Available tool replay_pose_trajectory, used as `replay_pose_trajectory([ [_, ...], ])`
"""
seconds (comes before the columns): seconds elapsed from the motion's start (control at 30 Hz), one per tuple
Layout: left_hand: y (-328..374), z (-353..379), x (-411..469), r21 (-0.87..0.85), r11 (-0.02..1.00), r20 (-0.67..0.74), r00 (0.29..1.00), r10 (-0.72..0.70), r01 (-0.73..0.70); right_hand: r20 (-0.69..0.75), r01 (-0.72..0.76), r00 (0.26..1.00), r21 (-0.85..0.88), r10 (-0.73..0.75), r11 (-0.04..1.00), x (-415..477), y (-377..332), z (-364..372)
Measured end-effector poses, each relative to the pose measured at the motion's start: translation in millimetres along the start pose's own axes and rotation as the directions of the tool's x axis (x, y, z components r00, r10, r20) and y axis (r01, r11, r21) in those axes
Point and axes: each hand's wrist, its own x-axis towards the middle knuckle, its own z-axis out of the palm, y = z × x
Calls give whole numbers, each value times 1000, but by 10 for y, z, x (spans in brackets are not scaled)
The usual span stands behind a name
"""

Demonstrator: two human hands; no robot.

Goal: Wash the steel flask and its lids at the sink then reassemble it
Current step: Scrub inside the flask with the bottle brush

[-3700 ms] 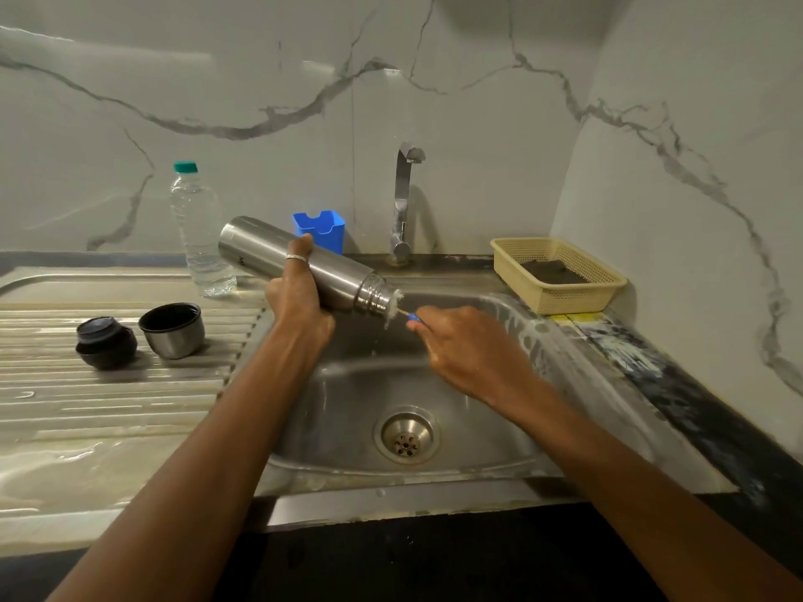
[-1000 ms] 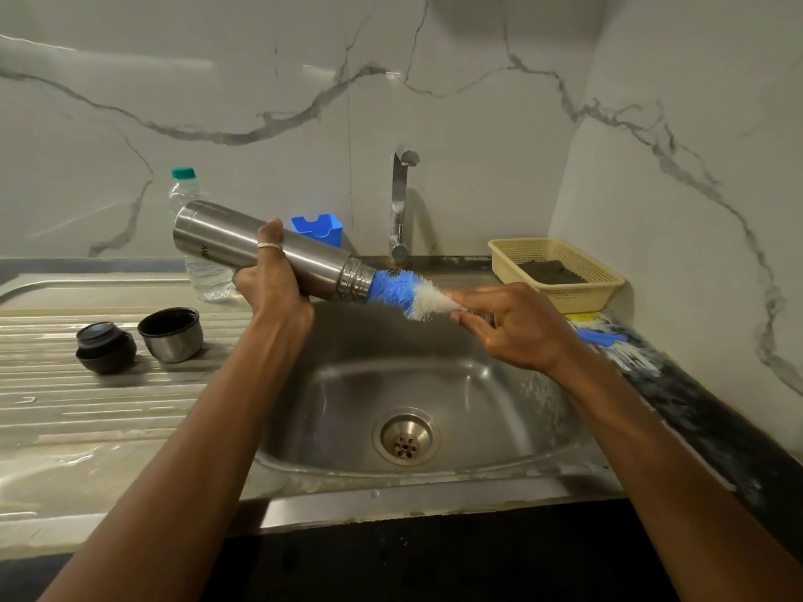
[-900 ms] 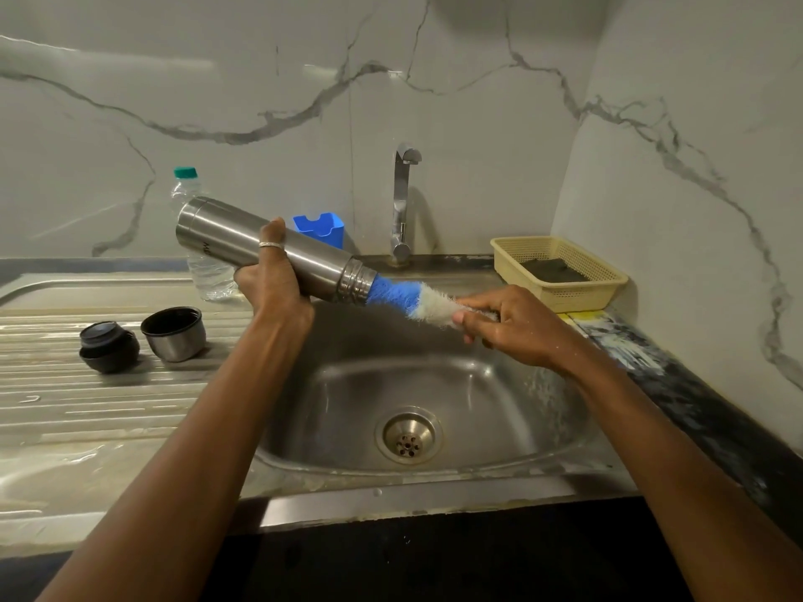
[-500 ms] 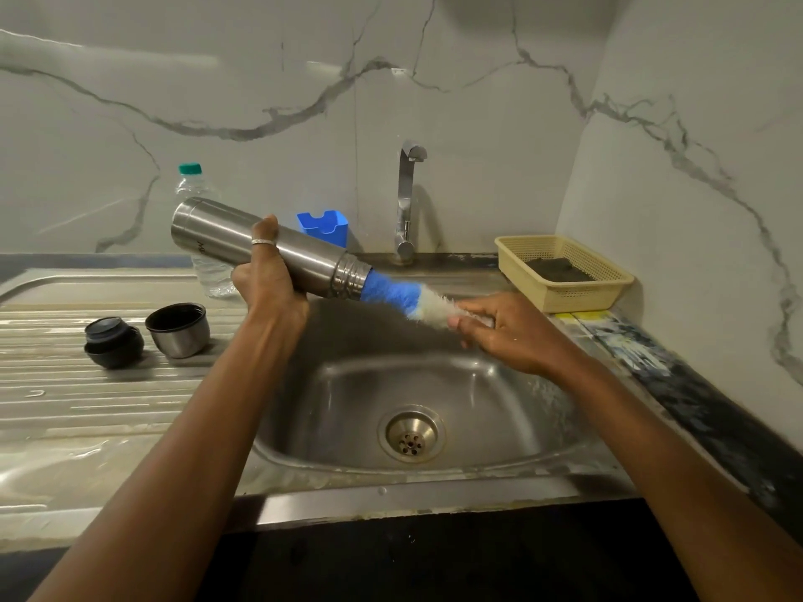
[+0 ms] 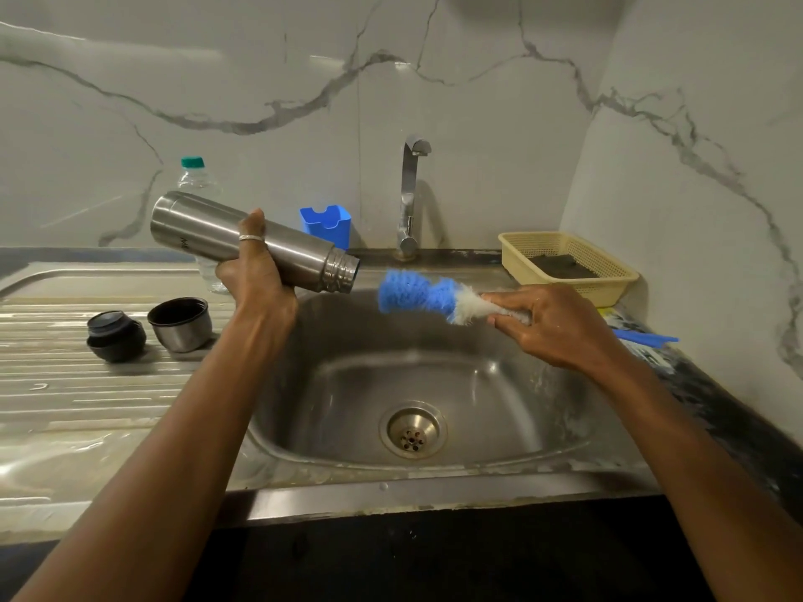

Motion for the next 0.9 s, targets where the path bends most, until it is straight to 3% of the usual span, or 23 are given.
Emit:
replay_pose_trajectory([
  [0.13,-57,53,-80,2,1000,32,999,-26,26,24,-84,996,50,83,995,34,-154,77],
  [0.37,-121,144,-140,71,995,62,996,64,-68,-11,-23,1000,130,25,991,-27,-541,172],
  [0.53,-15,53,-83,31,999,6,999,-45,44,24,24,999,20,-25,999,-149,-700,147],
  [0.73,-36,91,-147,62,992,7,993,-115,114,101,-15,995,30,12,999,-7,-662,472],
  [0.9,-29,56,-116,34,991,-12,992,-129,129,-9,-65,998,-3,65,998,-147,-615,266],
])
